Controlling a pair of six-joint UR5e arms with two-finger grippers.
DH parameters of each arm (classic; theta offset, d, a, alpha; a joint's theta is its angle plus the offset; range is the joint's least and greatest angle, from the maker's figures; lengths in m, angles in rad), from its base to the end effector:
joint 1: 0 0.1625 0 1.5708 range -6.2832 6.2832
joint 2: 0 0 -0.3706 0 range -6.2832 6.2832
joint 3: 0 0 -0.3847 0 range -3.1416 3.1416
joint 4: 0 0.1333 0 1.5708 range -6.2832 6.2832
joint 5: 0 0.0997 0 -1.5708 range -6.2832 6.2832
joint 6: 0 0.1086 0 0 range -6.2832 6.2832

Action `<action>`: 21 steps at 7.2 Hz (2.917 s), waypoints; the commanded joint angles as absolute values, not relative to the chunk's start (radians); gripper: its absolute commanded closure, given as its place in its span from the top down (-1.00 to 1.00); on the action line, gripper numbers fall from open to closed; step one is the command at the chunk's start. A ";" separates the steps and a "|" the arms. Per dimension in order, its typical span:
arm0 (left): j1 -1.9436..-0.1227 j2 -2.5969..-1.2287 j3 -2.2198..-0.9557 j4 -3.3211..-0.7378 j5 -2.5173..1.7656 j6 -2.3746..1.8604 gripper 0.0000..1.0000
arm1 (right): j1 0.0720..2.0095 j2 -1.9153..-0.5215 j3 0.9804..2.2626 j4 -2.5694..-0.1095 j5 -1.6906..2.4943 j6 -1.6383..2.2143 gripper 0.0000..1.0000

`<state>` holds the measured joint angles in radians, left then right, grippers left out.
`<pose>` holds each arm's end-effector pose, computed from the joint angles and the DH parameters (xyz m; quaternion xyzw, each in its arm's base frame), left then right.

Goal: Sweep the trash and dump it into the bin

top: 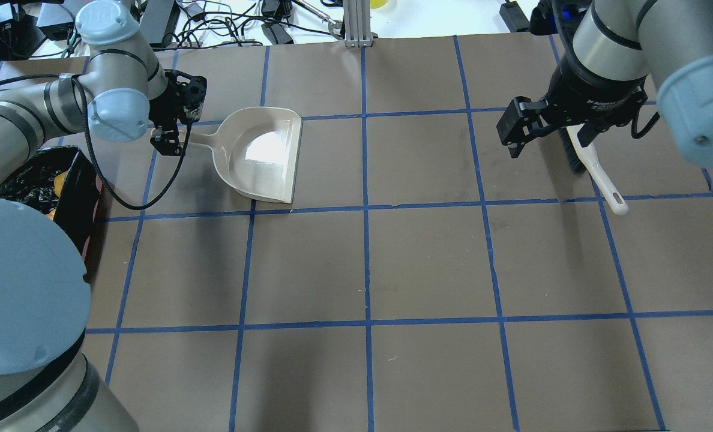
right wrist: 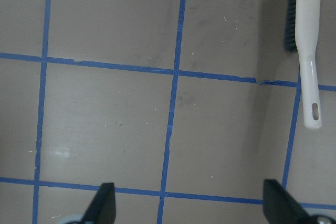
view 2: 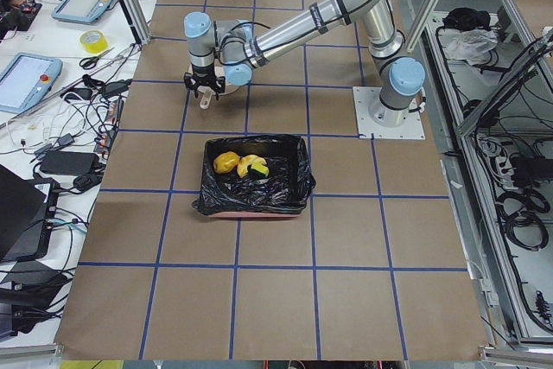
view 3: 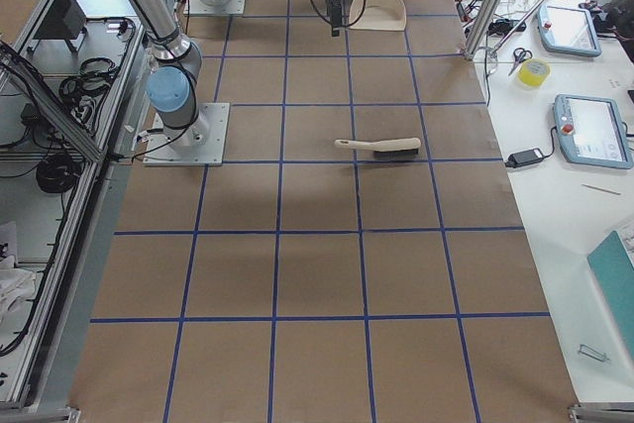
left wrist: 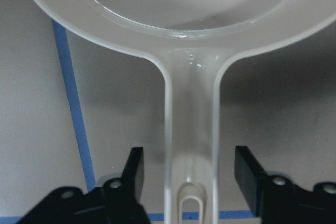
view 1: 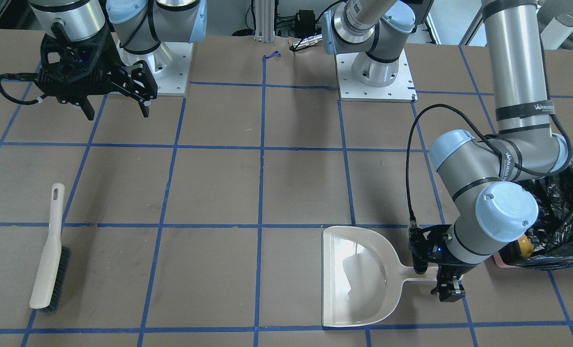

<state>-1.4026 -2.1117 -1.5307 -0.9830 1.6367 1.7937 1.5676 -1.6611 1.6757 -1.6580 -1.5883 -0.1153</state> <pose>-0.0177 -0.6491 0.1962 0.7241 0.6875 0.0032 0.0544 0.1299 -0.4590 0.4249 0.0557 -0.9978 0.0357 0.0109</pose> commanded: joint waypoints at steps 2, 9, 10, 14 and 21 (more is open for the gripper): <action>-1.410 -1.990 -1.516 -1.131 1.641 1.648 0.82 | 1.568 -1.649 1.677 -1.661 -1.586 -0.104 1.00; -1.417 -1.592 -1.534 -1.538 1.598 0.663 1.00 | 1.566 -1.661 1.677 -1.624 -1.588 -0.107 1.00; -1.417 -1.577 -1.535 -1.542 1.598 0.564 1.00 | 1.566 -1.661 1.677 -1.626 -1.586 -0.107 1.00; -1.546 -1.606 -1.522 -1.513 1.571 0.061 1.00 | 1.566 -1.661 1.677 -1.624 -1.589 -0.114 1.00; -1.542 -1.569 -1.566 -1.522 1.583 0.072 1.00 | 1.566 -1.663 1.677 -1.624 -1.588 -0.114 1.00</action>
<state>-1.5417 -1.5707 -1.5604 -1.5225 1.5829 0.0721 1.5662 -1.6626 1.6767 -1.6249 -1.5885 -0.1135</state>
